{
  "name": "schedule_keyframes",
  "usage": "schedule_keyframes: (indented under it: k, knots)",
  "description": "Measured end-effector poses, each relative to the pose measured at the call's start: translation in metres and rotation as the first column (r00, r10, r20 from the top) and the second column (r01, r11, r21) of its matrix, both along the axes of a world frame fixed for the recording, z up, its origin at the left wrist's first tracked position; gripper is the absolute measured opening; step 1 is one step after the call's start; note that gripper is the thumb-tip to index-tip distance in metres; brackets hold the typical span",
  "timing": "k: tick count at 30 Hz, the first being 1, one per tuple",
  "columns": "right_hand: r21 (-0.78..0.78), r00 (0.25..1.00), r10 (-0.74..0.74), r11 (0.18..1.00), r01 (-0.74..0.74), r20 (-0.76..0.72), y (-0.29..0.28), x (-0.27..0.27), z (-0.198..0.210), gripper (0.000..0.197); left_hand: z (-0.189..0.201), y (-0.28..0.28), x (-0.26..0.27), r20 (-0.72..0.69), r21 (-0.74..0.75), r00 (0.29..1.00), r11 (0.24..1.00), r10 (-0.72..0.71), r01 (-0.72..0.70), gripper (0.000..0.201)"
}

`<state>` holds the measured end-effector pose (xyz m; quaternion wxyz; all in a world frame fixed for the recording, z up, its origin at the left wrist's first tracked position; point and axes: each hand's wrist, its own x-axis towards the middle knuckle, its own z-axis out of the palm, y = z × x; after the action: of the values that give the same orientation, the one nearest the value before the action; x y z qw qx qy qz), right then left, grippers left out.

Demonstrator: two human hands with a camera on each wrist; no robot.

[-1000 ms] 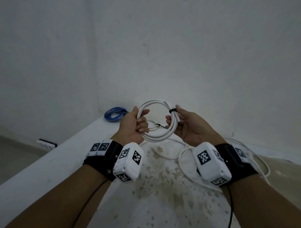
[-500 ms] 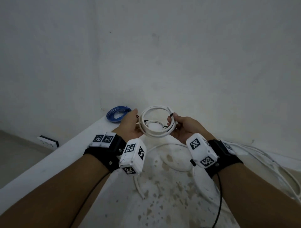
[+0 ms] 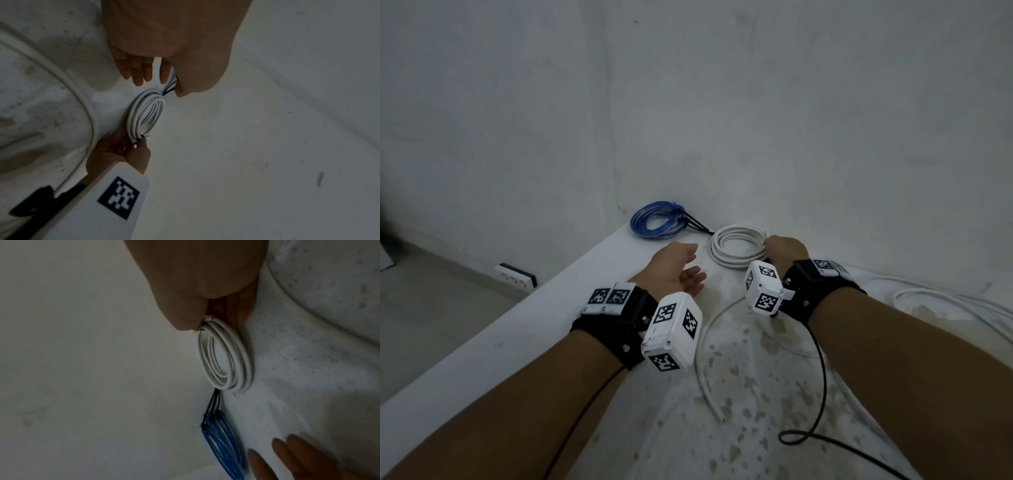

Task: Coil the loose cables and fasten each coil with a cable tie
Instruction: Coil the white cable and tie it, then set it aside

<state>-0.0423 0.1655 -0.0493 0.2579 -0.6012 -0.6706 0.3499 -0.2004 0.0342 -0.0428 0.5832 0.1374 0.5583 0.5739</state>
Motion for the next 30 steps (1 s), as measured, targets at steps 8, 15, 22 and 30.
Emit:
schedule_keyframes:
  k: [8, 15, 22, 30]
  knots:
    - [-0.003, 0.996, -0.086, 0.996, 0.086, 0.008, -0.01, 0.013, -0.003, 0.017, -0.001, -0.008, 0.003, -0.041, -0.029, 0.999, 1.0, -0.013, 0.012, 0.018]
    - [-0.039, 0.935, -0.227, 0.974, 0.225, -0.272, -0.04, 0.07, 0.004, 0.011, 0.019, -0.024, 0.034, -0.046, 0.002, 0.993, 0.994, -0.106, 0.106, 0.015]
    - [0.298, 0.862, -0.249, 0.947, 0.121, 0.442, -0.095, 0.212, 0.027, 0.034, 0.036, -0.044, 0.114, -0.275, 0.075, 0.921, 0.949, -0.276, 0.307, 0.004]
    - [0.086, 0.756, -0.134, 0.991, 0.102, 0.641, -0.148, 0.324, -0.028, 0.057, -0.01, -0.049, 0.192, -0.843, -0.246, 0.289, 0.803, -0.453, 0.543, 0.047]
